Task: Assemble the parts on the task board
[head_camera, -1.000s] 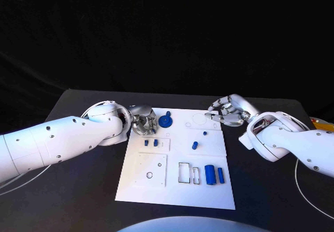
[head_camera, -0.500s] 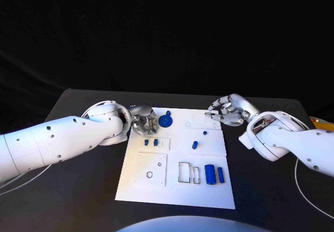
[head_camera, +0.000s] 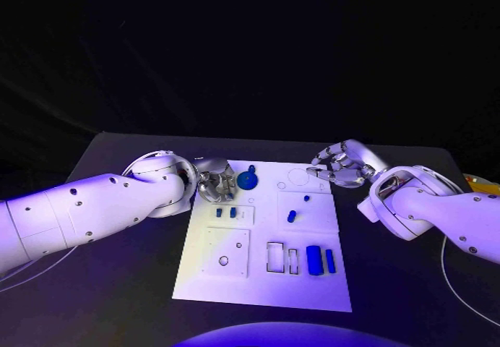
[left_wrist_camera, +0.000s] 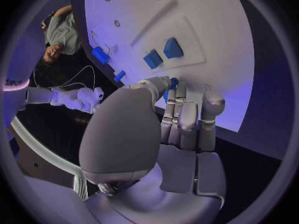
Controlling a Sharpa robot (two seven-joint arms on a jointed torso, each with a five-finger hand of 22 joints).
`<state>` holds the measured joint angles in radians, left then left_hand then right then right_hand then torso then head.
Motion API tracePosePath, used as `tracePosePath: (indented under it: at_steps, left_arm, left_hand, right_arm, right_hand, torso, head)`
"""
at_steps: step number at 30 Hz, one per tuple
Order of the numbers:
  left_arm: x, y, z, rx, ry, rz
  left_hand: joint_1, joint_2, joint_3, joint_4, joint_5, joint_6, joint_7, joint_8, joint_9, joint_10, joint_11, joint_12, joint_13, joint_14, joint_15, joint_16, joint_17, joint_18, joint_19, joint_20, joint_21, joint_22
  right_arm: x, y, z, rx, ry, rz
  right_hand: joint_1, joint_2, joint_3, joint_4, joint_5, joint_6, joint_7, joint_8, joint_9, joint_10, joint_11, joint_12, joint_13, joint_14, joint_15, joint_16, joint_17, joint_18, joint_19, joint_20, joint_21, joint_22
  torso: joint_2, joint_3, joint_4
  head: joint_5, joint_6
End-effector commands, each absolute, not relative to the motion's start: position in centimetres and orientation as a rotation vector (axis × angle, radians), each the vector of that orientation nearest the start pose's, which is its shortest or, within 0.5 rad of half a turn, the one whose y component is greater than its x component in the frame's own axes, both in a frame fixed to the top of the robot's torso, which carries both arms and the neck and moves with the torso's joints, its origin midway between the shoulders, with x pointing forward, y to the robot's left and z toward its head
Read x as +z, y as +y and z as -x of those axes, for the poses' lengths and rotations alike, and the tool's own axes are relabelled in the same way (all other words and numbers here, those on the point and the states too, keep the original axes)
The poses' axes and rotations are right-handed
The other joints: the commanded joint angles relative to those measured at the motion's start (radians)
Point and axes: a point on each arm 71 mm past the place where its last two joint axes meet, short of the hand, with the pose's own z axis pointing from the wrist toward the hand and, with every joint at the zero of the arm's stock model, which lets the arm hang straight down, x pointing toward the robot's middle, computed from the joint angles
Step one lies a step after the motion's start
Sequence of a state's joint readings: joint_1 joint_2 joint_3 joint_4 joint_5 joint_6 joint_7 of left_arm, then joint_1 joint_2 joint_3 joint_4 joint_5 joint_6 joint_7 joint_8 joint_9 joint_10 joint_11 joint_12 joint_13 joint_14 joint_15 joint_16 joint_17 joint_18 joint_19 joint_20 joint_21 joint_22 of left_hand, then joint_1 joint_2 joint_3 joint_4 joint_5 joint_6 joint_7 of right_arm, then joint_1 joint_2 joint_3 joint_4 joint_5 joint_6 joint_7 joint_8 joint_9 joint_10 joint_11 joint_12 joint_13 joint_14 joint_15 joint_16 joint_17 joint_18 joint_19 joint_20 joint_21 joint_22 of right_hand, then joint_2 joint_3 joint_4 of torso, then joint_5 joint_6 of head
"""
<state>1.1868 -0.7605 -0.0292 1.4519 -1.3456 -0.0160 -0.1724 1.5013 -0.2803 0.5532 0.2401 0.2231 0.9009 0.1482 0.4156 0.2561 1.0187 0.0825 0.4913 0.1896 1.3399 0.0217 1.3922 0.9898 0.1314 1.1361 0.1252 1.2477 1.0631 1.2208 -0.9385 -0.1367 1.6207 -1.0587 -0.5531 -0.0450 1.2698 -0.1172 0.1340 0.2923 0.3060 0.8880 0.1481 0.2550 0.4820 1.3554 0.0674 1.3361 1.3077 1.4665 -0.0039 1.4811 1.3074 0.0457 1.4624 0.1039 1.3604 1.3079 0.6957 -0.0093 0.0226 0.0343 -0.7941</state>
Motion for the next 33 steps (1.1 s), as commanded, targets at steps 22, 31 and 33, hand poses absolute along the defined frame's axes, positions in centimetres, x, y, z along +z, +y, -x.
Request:
tracePosePath:
  at_steps: [22,31,33]
  left_arm:
    - [-21.39,17.89,-49.08,-0.626,2.008,-0.137]
    - [-21.4,17.93,-49.07,-0.626,2.005,-0.133]
    - [-21.41,17.96,-49.06,-0.626,2.005,-0.132]
  left_hand:
    - [-0.012,-0.006,-0.044,-0.01,0.001,-0.055,0.017,-0.047,-0.008,-0.153,0.034,0.048,0.043,-0.057,0.026,-0.002,-0.075,0.004,-0.036,0.02,-0.03,-0.026]
    - [-0.009,-0.006,-0.05,-0.005,0.004,-0.064,0.02,-0.054,-0.007,-0.203,0.04,0.099,0.065,-0.08,0.031,-0.005,-0.114,0.008,-0.054,0.026,-0.043,-0.041]
    - [-0.009,-0.006,-0.051,-0.004,0.004,-0.064,0.02,-0.054,-0.007,-0.208,0.04,0.104,0.067,-0.083,0.032,-0.005,-0.118,0.009,-0.055,0.027,-0.044,-0.043]
  right_arm:
    - [-19.34,-23.01,-46.14,0.795,1.614,-0.266]
    - [-19.37,-23.05,-46.14,0.792,1.613,-0.268]
    - [-19.38,-23.06,-46.14,0.792,1.614,-0.268]
  right_hand:
    - [-0.005,0.0,-0.004,-0.003,0.004,-0.007,-0.002,0.002,0.001,-0.007,-0.002,-0.005,0.009,0.056,-0.004,-0.004,0.061,0.005,-0.003,-0.005,-0.003,0.153]
    - [-0.005,0.0,-0.004,-0.003,0.004,-0.007,-0.002,0.002,0.001,-0.007,-0.002,-0.005,0.009,0.056,-0.004,-0.004,0.061,0.005,-0.003,-0.005,-0.003,0.153]
    - [-0.005,0.0,-0.004,-0.003,0.004,-0.007,-0.002,0.002,0.001,-0.007,-0.002,-0.005,0.009,0.056,-0.004,-0.004,0.061,0.005,-0.003,-0.005,-0.003,0.153]
  torso:
    - [-0.001,-0.0009,0.0013]
    - [-0.001,-0.0006,0.0005]
    - [-0.001,-0.0006,0.0005]
  head:
    - [-0.001,-0.002]
    - [0.001,-0.003]
    - [0.001,-0.002]
